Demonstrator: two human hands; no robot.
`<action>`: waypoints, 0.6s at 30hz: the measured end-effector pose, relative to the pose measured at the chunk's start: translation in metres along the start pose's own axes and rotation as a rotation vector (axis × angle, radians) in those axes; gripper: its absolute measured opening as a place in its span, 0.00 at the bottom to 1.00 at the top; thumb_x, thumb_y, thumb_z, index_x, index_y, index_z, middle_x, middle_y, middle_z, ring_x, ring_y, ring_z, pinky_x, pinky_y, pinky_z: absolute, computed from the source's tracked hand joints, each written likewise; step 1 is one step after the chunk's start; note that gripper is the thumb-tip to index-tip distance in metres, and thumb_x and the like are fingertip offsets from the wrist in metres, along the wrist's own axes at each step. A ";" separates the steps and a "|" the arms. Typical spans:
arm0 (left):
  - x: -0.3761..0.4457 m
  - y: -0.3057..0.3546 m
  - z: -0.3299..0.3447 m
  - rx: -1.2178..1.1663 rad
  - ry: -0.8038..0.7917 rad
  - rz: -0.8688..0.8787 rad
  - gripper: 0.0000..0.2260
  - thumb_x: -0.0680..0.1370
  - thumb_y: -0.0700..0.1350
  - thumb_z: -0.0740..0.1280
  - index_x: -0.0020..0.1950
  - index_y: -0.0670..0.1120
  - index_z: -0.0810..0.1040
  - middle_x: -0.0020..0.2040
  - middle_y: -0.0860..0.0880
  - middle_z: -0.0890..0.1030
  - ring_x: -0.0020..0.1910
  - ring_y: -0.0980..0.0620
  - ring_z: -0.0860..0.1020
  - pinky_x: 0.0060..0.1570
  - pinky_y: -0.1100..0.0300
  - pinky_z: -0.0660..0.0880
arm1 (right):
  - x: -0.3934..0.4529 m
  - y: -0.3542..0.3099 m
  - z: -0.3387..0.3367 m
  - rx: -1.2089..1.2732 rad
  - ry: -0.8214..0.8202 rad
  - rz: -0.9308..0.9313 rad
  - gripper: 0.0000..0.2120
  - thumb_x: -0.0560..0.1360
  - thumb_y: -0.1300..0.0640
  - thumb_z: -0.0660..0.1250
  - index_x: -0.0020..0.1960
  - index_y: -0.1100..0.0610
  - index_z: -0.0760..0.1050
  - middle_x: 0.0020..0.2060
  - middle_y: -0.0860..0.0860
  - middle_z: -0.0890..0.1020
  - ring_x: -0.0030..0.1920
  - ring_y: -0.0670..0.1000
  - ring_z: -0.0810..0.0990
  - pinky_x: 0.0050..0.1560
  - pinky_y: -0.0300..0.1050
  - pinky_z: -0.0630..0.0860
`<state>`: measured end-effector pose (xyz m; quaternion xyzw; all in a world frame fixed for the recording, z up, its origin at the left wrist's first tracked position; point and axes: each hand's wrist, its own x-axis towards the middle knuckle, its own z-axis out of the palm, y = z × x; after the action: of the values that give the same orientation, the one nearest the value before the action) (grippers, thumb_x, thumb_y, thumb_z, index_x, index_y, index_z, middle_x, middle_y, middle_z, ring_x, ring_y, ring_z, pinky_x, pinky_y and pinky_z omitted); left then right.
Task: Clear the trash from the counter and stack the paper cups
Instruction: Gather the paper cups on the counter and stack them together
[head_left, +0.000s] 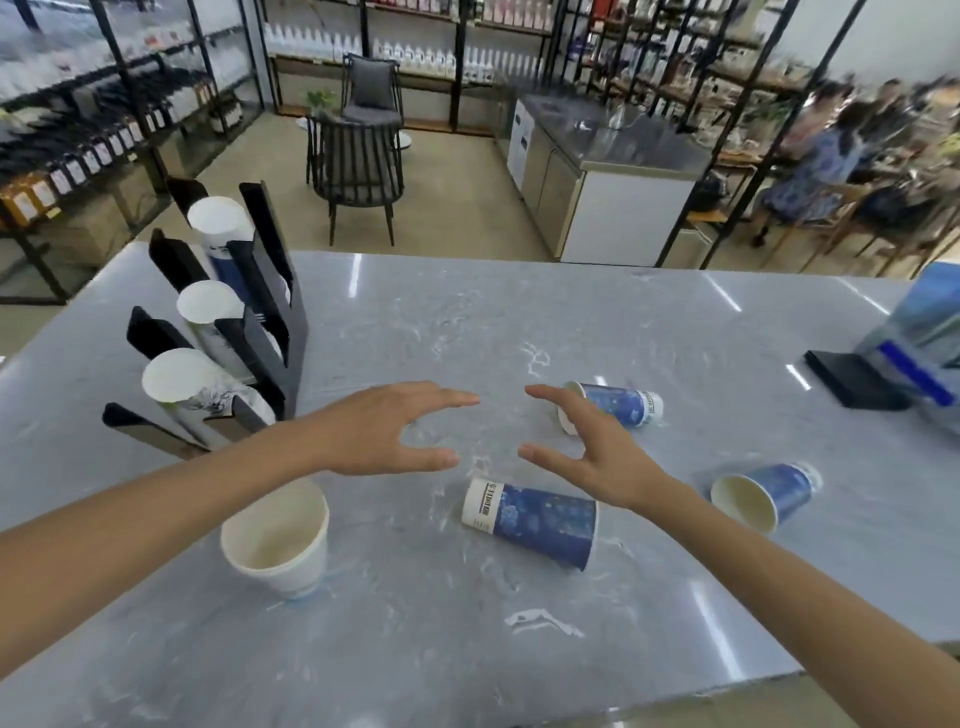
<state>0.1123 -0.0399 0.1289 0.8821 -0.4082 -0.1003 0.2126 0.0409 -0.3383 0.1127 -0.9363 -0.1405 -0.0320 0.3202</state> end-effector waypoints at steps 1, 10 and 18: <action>0.007 0.002 0.004 0.017 -0.020 0.007 0.32 0.74 0.71 0.63 0.76 0.70 0.56 0.71 0.60 0.71 0.68 0.59 0.71 0.69 0.54 0.69 | -0.002 0.011 -0.005 -0.018 0.007 0.012 0.33 0.75 0.34 0.68 0.76 0.43 0.65 0.69 0.40 0.74 0.68 0.43 0.74 0.68 0.42 0.70; 0.069 0.027 0.052 0.122 -0.142 0.044 0.35 0.73 0.69 0.66 0.77 0.65 0.59 0.74 0.59 0.69 0.72 0.58 0.67 0.71 0.55 0.68 | 0.006 0.115 -0.048 -0.163 -0.008 0.032 0.34 0.73 0.44 0.77 0.74 0.47 0.67 0.71 0.46 0.76 0.69 0.52 0.75 0.66 0.45 0.72; 0.101 0.052 0.101 0.074 -0.325 -0.038 0.44 0.68 0.64 0.76 0.79 0.59 0.59 0.76 0.55 0.66 0.73 0.56 0.65 0.73 0.58 0.63 | 0.041 0.187 -0.056 -0.274 -0.183 -0.003 0.42 0.69 0.46 0.80 0.76 0.51 0.64 0.73 0.52 0.72 0.71 0.58 0.72 0.69 0.54 0.72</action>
<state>0.1067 -0.1762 0.0625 0.8690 -0.4239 -0.2307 0.1091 0.1352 -0.5037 0.0532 -0.9701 -0.1646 0.0340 0.1754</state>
